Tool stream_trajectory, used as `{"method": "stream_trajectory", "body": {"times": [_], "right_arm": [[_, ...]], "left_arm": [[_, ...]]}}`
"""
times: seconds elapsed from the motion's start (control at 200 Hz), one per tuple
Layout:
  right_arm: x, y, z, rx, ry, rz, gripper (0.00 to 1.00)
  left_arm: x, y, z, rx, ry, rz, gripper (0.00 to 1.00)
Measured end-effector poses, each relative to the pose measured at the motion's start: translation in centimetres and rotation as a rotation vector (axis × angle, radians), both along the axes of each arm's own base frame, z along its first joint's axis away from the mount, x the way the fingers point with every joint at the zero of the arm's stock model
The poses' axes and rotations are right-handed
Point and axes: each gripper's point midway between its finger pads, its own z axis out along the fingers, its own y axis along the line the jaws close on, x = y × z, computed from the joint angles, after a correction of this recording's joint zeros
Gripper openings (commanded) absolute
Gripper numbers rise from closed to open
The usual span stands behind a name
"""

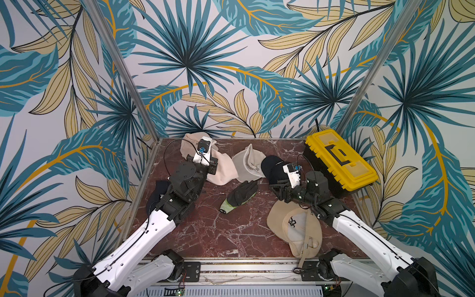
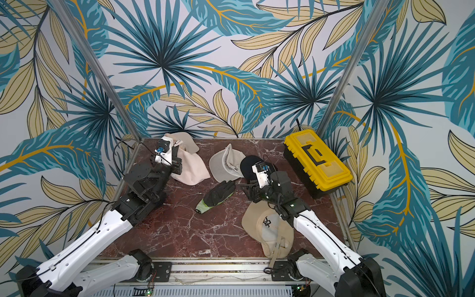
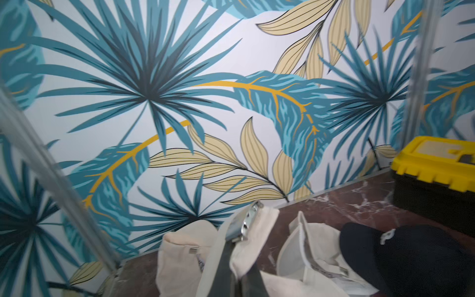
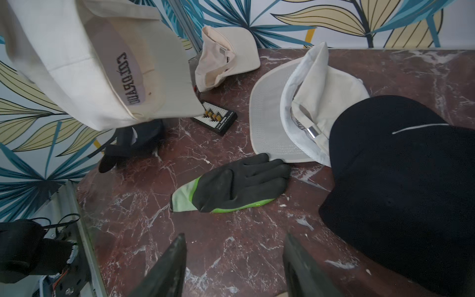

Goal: Open the adjustable buckle of the baseball cap
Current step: Place the baseball cap at the center of the board.

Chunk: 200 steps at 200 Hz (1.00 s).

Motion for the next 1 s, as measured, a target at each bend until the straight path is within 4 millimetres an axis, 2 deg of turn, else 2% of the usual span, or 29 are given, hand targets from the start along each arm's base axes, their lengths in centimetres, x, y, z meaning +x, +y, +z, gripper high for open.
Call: {"method": "stream_trajectory", "body": {"times": [0.325, 0.451, 0.541, 0.641, 0.721, 0.946, 1.001], "right_arm": [[0.6, -1.1, -0.6, -0.053, -0.012, -0.055, 0.6], [0.5, -1.1, -0.9, -0.057, -0.01, -0.054, 0.6], [0.5, -1.1, -1.0, -0.06, -0.012, -0.052, 0.6], [0.4, -1.1, -0.7, -0.065, -0.027, -0.047, 0.6], [0.4, -1.2, -0.4, -0.069, -0.041, -0.043, 0.6], [0.9, -1.2, -0.4, -0.086, -0.036, -0.04, 0.6], [1.3, -1.2, -0.3, -0.087, -0.029, -0.044, 0.6]], "left_arm": [[0.9, 6.8, -2.9, 0.441, 0.047, 0.304, 0.0], [1.4, 9.5, -5.4, 0.577, 0.119, 0.386, 0.0], [2.0, 10.1, -7.9, 0.63, 0.178, 0.401, 0.0], [2.0, 9.8, -11.3, 0.674, 0.242, 0.375, 0.0], [1.5, 8.9, -13.9, 0.707, 0.278, 0.332, 0.0], [-1.4, 2.0, -20.1, 0.708, 0.302, 0.04, 0.0], [-2.3, 0.9, -21.6, 0.689, 0.321, -0.022, 0.0]]}}
